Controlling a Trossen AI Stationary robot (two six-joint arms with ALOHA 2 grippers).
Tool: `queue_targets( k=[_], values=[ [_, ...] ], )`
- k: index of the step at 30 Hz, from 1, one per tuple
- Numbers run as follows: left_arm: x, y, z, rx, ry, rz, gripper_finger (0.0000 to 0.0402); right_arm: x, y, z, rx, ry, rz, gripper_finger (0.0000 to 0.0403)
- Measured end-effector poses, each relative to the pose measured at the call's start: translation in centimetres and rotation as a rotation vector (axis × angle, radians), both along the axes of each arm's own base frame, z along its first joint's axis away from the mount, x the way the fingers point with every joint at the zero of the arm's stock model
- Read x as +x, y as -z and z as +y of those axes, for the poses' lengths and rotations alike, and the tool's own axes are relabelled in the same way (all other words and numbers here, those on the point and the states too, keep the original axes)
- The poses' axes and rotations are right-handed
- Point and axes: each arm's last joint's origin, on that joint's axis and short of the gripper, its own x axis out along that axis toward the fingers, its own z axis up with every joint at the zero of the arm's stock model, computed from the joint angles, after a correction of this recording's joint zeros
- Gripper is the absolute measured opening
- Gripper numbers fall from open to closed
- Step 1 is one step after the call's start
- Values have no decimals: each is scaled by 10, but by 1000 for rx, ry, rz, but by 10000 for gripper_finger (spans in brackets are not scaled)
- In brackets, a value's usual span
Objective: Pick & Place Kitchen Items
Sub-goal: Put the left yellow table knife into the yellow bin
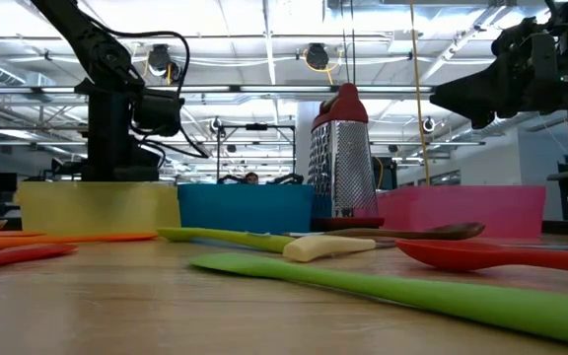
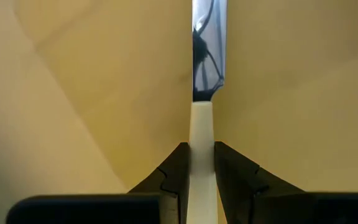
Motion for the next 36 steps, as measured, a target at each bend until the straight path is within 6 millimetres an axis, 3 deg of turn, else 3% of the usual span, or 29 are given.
queue_targets(
  k=[4, 15, 27, 31, 36],
  values=[
    [0, 0, 0, 2, -5, -4, 72, 0, 0, 0, 0, 0, 0, 141],
    [3, -1, 4, 73, 11, -9, 132, 0, 0, 0, 0, 0, 0, 141],
    [6, -3, 3, 9, 51, -79, 103, 1, 2, 0, 19, -5, 13, 141],
    [4, -14, 1, 44, 76, -122, 93, 3, 4, 0, 90, -30, 24, 141],
    [-4, -44, -5, 133, 85, -244, 92, 5, 0, 1, 103, -62, -20, 141]
  ],
)
